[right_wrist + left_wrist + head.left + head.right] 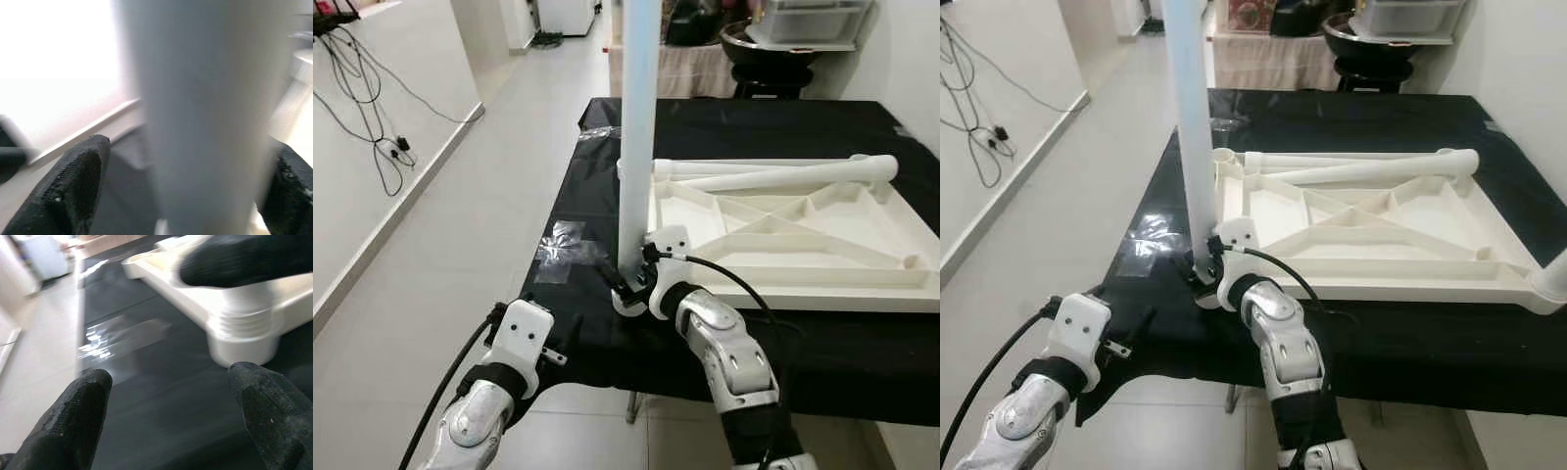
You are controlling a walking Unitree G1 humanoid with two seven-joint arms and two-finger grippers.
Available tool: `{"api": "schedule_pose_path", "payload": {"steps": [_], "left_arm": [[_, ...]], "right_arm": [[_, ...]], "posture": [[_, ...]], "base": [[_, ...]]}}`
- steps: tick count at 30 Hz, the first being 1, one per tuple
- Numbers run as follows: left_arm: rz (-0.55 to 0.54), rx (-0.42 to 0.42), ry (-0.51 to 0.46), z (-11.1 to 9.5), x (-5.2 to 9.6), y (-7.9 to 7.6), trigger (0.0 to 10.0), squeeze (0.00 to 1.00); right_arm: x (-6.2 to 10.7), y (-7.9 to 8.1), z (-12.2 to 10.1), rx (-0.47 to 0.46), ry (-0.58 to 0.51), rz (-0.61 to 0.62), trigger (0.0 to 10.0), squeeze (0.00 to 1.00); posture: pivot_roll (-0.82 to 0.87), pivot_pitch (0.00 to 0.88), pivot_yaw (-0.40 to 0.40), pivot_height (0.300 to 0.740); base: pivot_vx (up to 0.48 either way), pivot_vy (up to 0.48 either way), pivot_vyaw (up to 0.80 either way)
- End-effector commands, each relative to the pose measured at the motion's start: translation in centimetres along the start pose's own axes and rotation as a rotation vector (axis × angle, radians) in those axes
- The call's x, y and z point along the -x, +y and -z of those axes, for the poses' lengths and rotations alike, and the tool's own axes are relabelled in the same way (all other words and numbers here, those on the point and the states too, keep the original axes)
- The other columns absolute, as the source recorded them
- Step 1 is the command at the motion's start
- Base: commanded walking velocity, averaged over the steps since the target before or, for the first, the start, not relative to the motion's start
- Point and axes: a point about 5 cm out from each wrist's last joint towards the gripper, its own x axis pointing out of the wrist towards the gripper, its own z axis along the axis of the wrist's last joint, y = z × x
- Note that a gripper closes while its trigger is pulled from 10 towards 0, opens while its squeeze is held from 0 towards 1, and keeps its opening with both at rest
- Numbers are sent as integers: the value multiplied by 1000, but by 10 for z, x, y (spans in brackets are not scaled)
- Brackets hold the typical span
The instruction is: Building children table
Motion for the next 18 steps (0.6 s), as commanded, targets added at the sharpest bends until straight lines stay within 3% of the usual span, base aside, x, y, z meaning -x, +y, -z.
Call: {"api": "schedule_pose_path", "payload": {"steps": [1,2,4,5,8,10,11,12,13,18], "left_arm": [[21,12,11,4,0,-4,10000,0],[54,27,4,3,0,-8,10000,0],[54,27,4,3,0,-8,10000,0],[83,22,-3,2,0,-13,10000,0],[83,22,-3,2,0,-13,10000,0],[91,18,-9,2,0,-16,10000,0],[93,8,-18,2,-1,-19,10000,0],[93,8,-18,2,-1,-19,10000,0],[82,5,-25,2,-2,-21,10000,0],[78,6,-38,3,-2,-22,10000,0]], "right_arm": [[-1,3,-1,-9,-6,-45,10000,75],[-2,1,-3,20,-8,-85,10000,0],[-2,1,-3,20,-8,-85,10000,0],[-5,-7,-9,60,-15,-168,10000,0],[-5,-7,-9,60,-15,-168,10000,0],[-9,-17,-14,88,-16,-236,10000,0],[-12,-27,-19,104,-10,-284,4902,0],[-12,-27,-19,104,-10,-284,4902,0],[-15,-34,-25,111,-5,-322,0,0],[-18,-43,-30,118,17,-365,0,0]], "posture": [[128,163,15,740],[131,162,10,740],[131,162,10,740],[144,163,-3,740],[144,163,-3,740],[147,163,-7,740],[164,168,-21,740],[164,168,-21,740],[167,174,-24,740],[160,190,-23,740]], "base": [[0,0,0],[0,0,0],[0,0,0],[0,0,0],[0,0,0],[0,0,0],[0,0,0],[0,0,0],[0,0,0],[0,0,0]]}}
